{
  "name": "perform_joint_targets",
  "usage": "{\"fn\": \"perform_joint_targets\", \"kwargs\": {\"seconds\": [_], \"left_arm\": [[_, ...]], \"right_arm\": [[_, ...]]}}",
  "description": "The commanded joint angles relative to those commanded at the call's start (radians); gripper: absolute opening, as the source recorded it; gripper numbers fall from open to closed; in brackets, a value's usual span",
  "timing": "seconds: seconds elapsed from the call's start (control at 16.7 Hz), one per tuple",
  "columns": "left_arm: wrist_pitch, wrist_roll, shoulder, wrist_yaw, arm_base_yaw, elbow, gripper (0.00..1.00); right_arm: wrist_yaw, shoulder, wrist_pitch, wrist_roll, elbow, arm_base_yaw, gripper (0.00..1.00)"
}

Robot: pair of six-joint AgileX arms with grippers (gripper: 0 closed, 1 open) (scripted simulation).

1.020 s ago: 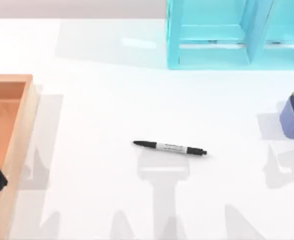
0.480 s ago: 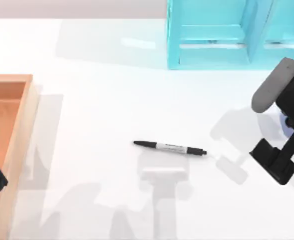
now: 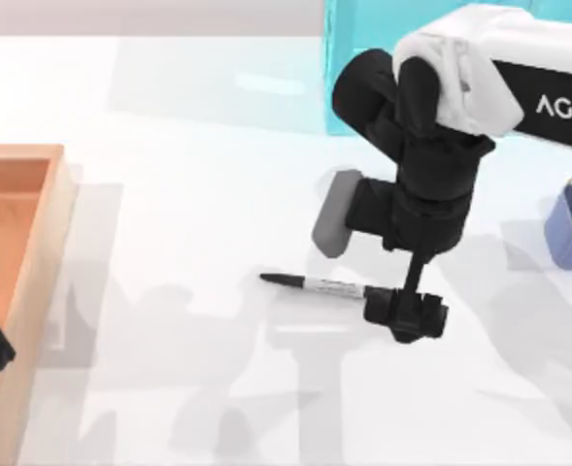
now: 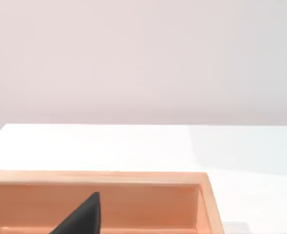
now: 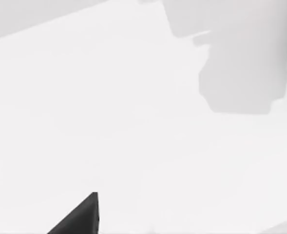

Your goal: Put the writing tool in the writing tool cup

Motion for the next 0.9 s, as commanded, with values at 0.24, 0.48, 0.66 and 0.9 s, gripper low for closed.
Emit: {"fn": "perform_joint_targets", "kwargs": {"seconds": [0.24, 0.48, 0.66, 0.9], "left_arm": [[0.000, 0.000, 0.000, 0.000, 0.000, 0.000, 1.00], [0.000, 0.000, 0.000, 0.000, 0.000, 0.000, 1.00], [0.000, 0.000, 0.000, 0.000, 0.000, 0.000, 1.00], [0.000, 0.000, 0.000, 0.000, 0.000, 0.000, 1.00]], "right_arm": [[0.031, 0.204, -0.100, -0.037, 0.282, 0.037, 1.00], [0.051, 0.281, -0.125, -0.049, 0.446, 0.051, 1.00], [0.053, 0.287, -0.126, -0.050, 0.465, 0.052, 1.00], [0.052, 0.283, -0.122, -0.050, 0.459, 0.047, 1.00]]}}
